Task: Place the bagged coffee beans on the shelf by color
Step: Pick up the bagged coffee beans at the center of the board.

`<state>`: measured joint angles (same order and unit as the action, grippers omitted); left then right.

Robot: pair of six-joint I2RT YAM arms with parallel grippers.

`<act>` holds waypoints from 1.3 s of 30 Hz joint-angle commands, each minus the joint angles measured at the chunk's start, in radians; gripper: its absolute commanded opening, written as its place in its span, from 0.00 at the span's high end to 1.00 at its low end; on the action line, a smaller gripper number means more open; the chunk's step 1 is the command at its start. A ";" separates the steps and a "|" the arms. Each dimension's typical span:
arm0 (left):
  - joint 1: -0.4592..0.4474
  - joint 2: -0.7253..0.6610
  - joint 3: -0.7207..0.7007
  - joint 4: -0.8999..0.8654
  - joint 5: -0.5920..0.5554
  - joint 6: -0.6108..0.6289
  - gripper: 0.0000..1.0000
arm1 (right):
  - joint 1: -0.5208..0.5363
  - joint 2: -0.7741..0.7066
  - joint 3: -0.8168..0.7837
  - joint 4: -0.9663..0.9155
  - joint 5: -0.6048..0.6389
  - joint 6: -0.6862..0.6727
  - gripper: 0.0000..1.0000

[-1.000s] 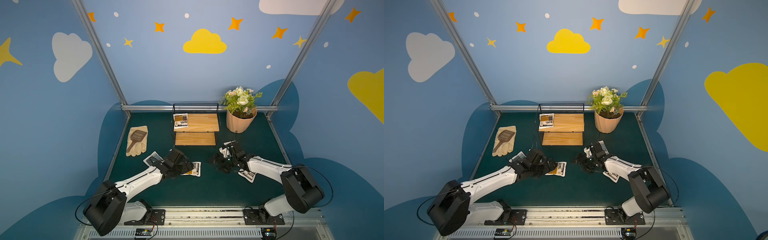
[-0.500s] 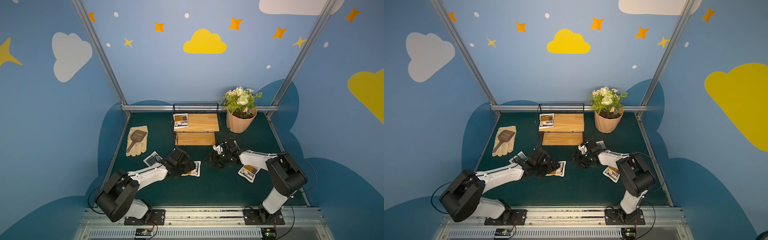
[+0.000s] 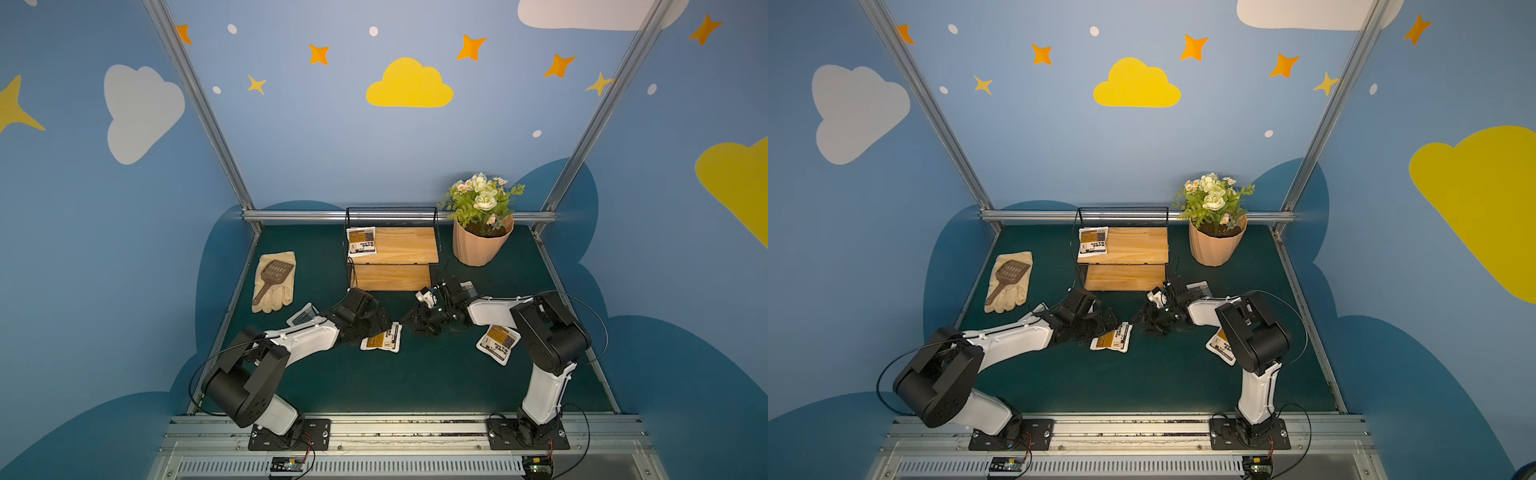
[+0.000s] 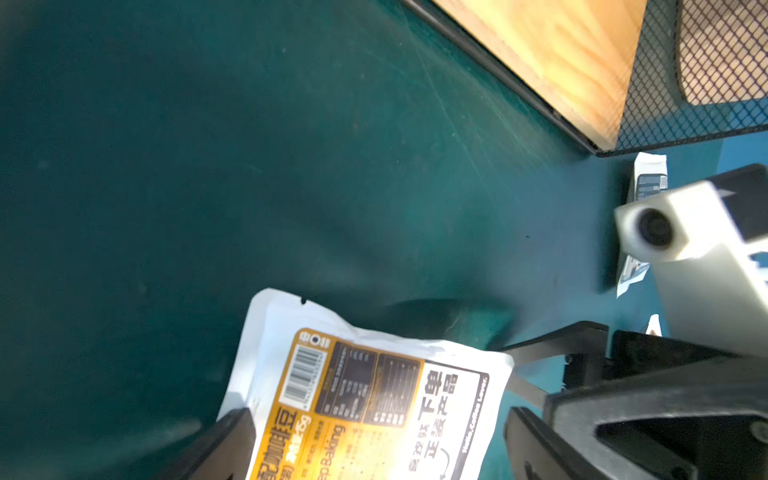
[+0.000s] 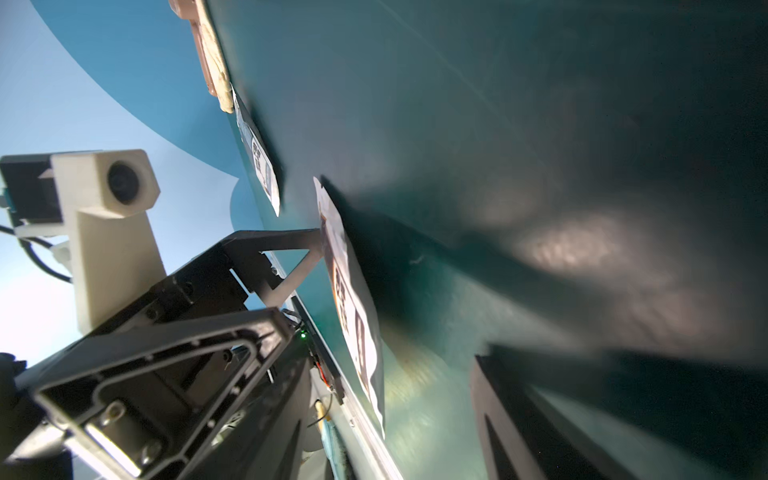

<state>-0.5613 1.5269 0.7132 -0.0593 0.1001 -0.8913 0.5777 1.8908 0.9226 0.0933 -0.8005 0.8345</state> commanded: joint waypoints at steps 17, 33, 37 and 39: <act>0.024 -0.047 -0.005 -0.066 0.004 0.063 0.00 | 0.070 0.078 0.063 0.110 -0.088 0.068 0.91; 0.174 -0.392 0.003 -0.298 -0.026 0.073 0.00 | 0.088 -0.105 -0.072 0.164 -0.027 0.173 1.00; 0.233 -0.503 0.009 -0.384 -0.025 0.076 0.00 | 0.097 -0.200 -0.088 0.132 0.006 0.197 1.00; 0.258 -0.545 0.015 -0.425 -0.024 0.079 0.00 | 0.102 -0.248 -0.088 0.108 0.023 0.206 1.00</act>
<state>-0.3305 1.0206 0.7109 -0.3771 0.0860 -0.8330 0.6701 1.7073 0.8413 0.2230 -0.8104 1.0153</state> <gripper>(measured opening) 0.998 0.054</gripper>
